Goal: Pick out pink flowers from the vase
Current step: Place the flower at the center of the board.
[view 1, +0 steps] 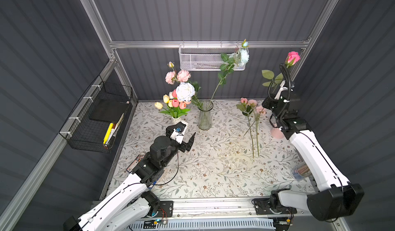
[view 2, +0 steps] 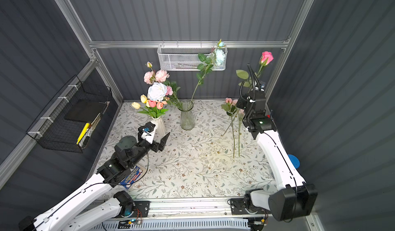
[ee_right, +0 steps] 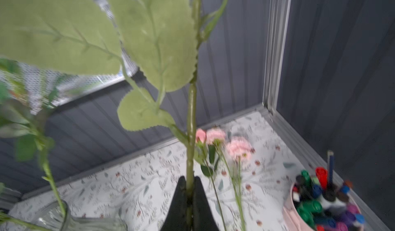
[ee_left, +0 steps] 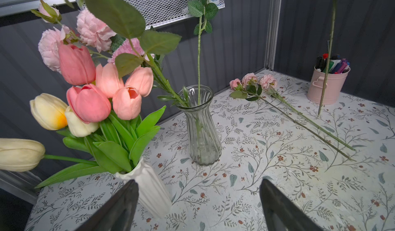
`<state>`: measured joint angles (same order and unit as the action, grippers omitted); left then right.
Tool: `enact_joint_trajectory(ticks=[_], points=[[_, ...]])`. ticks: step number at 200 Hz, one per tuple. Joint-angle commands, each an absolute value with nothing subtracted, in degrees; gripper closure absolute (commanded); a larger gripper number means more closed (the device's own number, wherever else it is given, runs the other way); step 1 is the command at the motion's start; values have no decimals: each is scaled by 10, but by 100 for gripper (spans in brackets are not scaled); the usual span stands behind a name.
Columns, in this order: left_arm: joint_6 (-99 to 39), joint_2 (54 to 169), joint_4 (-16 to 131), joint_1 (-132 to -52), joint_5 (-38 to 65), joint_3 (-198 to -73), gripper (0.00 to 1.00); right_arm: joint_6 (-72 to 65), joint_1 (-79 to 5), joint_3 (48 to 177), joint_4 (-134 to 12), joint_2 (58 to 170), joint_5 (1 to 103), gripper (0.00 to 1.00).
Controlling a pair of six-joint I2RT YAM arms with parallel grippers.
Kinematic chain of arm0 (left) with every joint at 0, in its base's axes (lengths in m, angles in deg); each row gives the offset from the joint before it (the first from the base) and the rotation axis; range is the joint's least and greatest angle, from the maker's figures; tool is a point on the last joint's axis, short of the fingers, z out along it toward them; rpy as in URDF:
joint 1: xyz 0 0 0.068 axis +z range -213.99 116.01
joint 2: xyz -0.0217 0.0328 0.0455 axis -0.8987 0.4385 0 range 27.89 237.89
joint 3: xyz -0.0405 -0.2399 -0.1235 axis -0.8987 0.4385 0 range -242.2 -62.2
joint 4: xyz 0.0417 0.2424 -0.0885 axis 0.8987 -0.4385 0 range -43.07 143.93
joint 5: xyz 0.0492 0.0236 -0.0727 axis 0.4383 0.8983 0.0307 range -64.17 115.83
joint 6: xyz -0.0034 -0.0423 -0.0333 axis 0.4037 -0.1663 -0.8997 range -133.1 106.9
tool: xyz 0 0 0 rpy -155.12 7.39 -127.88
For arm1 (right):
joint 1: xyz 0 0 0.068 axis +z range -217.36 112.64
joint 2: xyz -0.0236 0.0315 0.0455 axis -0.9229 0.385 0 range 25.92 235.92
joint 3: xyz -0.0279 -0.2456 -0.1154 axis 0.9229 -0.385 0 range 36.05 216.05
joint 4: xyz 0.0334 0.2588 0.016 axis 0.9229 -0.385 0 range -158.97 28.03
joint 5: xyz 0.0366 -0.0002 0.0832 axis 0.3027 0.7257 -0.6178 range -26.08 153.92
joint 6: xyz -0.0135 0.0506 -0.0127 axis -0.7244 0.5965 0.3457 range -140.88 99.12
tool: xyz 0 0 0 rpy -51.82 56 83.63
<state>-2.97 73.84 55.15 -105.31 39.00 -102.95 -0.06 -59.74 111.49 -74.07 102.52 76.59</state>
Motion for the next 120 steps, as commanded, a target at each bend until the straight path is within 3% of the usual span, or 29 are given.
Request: enact_joint_trajectory(ticks=[1,60,120], points=[[-27,728,547,-1059,379,-1031,10,5,-614,1161,-840,1106,684,100],[-25,725,547,-1064,368,-1033,10,-87,-616,1390,-1080,1356,554,100],[-22,723,547,-1067,357,-1033,10,-164,-598,1512,-1152,1504,585,100]])
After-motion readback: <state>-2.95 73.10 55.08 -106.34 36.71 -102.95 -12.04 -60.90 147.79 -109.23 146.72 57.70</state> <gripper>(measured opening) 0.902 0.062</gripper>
